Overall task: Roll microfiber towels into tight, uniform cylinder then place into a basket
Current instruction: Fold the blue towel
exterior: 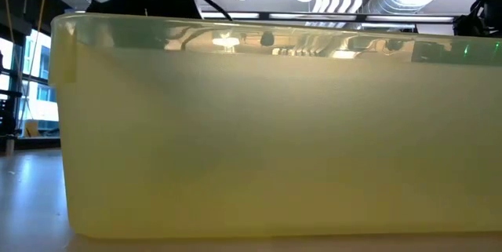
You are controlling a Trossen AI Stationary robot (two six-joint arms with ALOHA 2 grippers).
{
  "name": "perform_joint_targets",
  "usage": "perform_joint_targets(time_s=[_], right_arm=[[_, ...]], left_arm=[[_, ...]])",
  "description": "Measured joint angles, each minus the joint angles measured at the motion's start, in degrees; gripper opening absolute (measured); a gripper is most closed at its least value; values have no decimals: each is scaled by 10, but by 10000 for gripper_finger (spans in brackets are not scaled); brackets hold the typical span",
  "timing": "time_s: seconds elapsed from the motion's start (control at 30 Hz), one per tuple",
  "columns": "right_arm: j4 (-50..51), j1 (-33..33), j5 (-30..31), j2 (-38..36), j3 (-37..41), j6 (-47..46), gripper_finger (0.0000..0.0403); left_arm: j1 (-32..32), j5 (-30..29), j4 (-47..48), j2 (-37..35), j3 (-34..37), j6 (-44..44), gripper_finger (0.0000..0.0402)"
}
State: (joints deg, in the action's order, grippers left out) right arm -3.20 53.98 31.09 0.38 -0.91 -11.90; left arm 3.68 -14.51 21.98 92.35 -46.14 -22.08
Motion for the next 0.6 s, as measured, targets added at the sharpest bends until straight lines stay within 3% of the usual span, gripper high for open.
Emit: perform_joint_targets(time_s=[0.43,0.6], right_arm=[[0,0,1,0,0,0,122],[0,0,1,0,0,0,122]], left_arm=[[8,-8,-299,125,6,103,172],[8,14,-332,159,-20,103,172]])
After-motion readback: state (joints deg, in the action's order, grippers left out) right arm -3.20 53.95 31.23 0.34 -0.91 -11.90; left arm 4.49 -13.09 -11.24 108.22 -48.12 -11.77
